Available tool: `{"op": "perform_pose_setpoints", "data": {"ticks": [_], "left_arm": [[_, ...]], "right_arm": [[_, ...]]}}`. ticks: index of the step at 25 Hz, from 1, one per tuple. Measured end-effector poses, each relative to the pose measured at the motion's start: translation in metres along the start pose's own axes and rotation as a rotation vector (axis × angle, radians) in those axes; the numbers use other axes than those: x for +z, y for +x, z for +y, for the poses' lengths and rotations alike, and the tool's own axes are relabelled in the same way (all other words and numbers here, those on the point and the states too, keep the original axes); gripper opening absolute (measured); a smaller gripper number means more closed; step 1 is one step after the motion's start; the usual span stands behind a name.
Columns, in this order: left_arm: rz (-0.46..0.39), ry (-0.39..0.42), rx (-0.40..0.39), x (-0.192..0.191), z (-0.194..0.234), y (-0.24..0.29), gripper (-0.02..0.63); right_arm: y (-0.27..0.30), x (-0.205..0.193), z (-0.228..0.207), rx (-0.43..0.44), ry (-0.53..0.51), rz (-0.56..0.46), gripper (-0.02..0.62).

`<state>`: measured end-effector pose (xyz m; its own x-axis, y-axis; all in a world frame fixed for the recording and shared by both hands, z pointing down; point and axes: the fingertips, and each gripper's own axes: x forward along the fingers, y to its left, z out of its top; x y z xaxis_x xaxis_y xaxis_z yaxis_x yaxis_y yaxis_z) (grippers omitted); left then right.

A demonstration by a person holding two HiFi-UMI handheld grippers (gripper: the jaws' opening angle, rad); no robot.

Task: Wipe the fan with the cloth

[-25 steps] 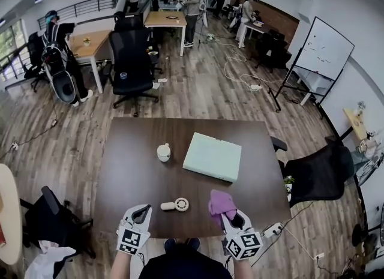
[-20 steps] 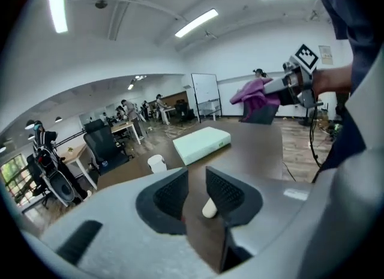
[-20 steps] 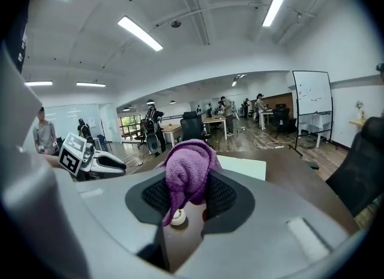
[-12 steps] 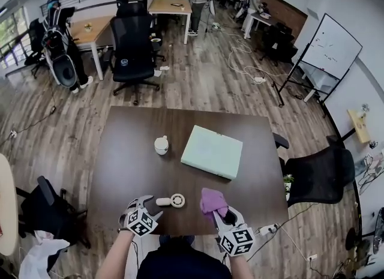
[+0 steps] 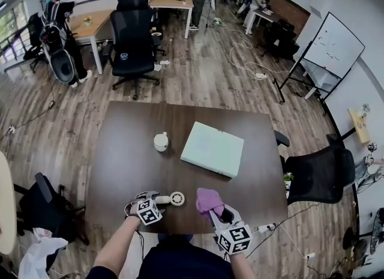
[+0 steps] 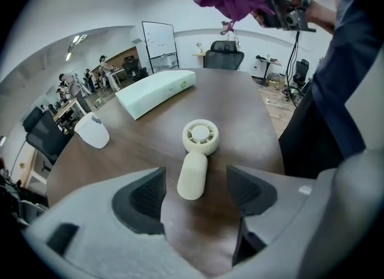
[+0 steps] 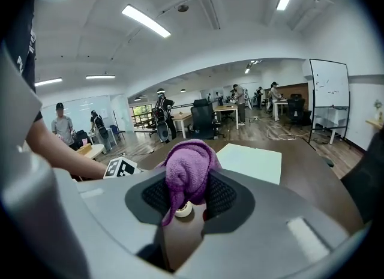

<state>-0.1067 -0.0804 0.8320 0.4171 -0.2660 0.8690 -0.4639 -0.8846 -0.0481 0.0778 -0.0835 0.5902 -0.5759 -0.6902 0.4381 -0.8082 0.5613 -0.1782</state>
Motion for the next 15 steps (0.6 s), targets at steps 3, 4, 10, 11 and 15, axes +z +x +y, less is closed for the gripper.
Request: {"op": "perform_pose_setpoints", "data": {"ticks": [3,4,10,11,15], "left_arm": [[0.025,0.001,-0.017,-0.005,0.003,0.013,0.295],[0.031,-0.006,-0.029,-0.007,0.004,0.017,0.296],[0.034,-0.003,-0.067,-0.022,0.011,0.03,0.29],[0.027,-0.004,-0.072,-0.024,0.011,0.031,0.281],[0.039,0.021,-0.095,-0.032,0.007,0.034,0.27]], "right_arm": [[0.003,-0.006,-0.004,0.004,0.018,0.017,0.126],[0.004,-0.008,-0.005,0.005,0.019,0.024,0.126],[0.012,-0.017,0.0,0.028,0.022,0.038,0.126],[0.013,-0.019,0.0,0.028,0.023,0.042,0.126],[0.013,-0.024,0.001,0.026,0.034,0.05,0.126]]}}
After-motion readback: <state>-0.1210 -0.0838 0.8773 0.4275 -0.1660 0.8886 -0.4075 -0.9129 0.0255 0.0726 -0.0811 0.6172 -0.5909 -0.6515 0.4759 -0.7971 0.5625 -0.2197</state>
